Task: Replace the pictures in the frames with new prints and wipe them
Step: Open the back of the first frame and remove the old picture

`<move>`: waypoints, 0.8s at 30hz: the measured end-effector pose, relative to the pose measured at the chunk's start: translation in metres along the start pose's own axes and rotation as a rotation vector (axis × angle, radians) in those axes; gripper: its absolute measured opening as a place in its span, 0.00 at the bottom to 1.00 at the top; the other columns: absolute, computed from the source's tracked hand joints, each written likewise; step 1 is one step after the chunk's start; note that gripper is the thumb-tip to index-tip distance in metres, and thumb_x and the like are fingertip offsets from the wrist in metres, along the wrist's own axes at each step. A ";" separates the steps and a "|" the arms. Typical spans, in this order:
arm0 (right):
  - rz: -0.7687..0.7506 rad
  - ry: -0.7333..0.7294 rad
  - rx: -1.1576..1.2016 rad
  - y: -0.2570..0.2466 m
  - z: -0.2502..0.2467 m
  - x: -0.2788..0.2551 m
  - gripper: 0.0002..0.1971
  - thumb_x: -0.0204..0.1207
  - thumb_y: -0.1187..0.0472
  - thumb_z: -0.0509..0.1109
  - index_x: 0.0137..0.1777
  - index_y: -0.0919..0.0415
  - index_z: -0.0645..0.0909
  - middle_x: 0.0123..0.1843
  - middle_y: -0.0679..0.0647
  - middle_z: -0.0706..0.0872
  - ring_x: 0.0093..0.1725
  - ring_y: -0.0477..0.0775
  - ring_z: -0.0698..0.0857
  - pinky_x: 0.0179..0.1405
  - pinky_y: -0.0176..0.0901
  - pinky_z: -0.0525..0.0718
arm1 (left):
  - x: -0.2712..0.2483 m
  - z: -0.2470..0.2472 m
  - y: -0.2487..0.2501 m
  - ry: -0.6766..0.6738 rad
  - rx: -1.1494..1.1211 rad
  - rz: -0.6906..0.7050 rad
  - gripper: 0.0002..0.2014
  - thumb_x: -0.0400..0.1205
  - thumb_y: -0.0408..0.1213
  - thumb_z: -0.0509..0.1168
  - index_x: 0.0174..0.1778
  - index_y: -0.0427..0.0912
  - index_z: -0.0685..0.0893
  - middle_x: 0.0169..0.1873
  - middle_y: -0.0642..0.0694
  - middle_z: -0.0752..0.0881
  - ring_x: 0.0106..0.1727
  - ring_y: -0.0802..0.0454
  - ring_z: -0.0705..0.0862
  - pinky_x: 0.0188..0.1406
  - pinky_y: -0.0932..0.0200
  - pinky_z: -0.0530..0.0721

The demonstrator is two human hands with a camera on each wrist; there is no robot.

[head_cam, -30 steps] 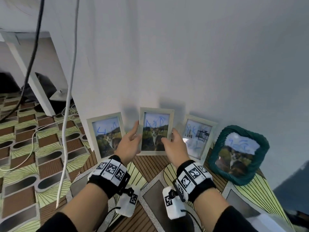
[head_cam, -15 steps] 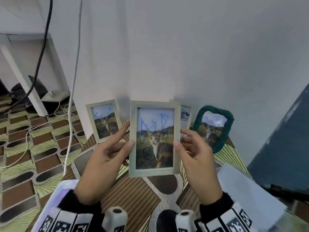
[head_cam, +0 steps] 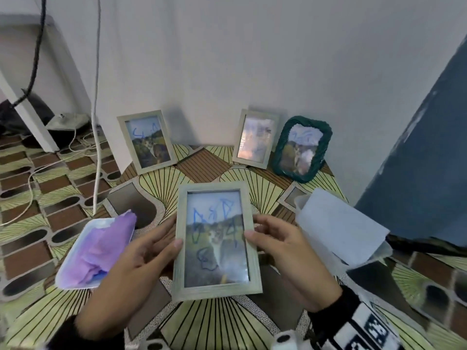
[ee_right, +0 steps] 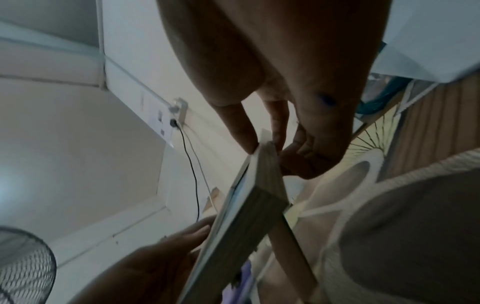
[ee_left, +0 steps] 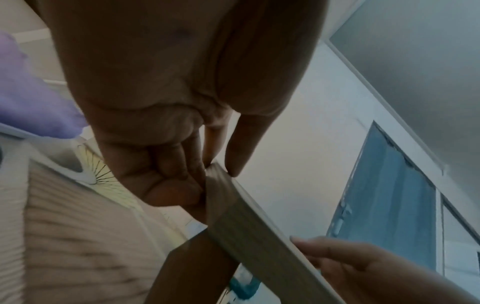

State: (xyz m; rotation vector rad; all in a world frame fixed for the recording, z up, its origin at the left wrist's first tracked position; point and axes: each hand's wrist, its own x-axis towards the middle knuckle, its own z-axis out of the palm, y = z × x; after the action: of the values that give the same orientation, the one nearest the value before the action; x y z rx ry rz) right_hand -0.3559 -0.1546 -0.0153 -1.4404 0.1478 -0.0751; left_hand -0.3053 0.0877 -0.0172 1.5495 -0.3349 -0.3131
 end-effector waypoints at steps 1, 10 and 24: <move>0.036 -0.006 0.001 0.004 -0.001 0.000 0.08 0.79 0.60 0.73 0.55 0.49 0.88 0.46 0.52 0.88 0.48 0.52 0.90 0.42 0.42 0.86 | -0.001 0.000 -0.003 -0.033 0.026 -0.012 0.24 0.80 0.38 0.65 0.73 0.60 0.77 0.61 0.52 0.89 0.62 0.51 0.88 0.58 0.51 0.88; 0.238 -0.010 -0.290 0.044 -0.008 0.015 0.07 0.83 0.60 0.68 0.59 0.59 0.78 0.56 0.62 0.85 0.45 0.53 0.85 0.32 0.41 0.82 | 0.010 0.011 -0.025 -0.135 0.405 0.012 0.32 0.82 0.26 0.67 0.70 0.69 0.71 0.62 0.55 0.85 0.54 0.50 0.89 0.57 0.55 0.87; 0.208 0.057 -0.129 0.042 -0.010 0.014 0.07 0.83 0.60 0.67 0.56 0.56 0.85 0.52 0.52 0.91 0.46 0.50 0.88 0.38 0.46 0.83 | 0.011 0.017 -0.036 -0.196 0.461 -0.015 0.18 0.83 0.44 0.66 0.70 0.57 0.79 0.59 0.56 0.88 0.67 0.53 0.82 0.67 0.56 0.81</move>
State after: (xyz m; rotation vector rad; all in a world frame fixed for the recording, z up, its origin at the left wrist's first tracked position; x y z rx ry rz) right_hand -0.3451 -0.1613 -0.0592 -1.5445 0.3540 0.0649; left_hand -0.3014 0.0680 -0.0530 1.9787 -0.5793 -0.4209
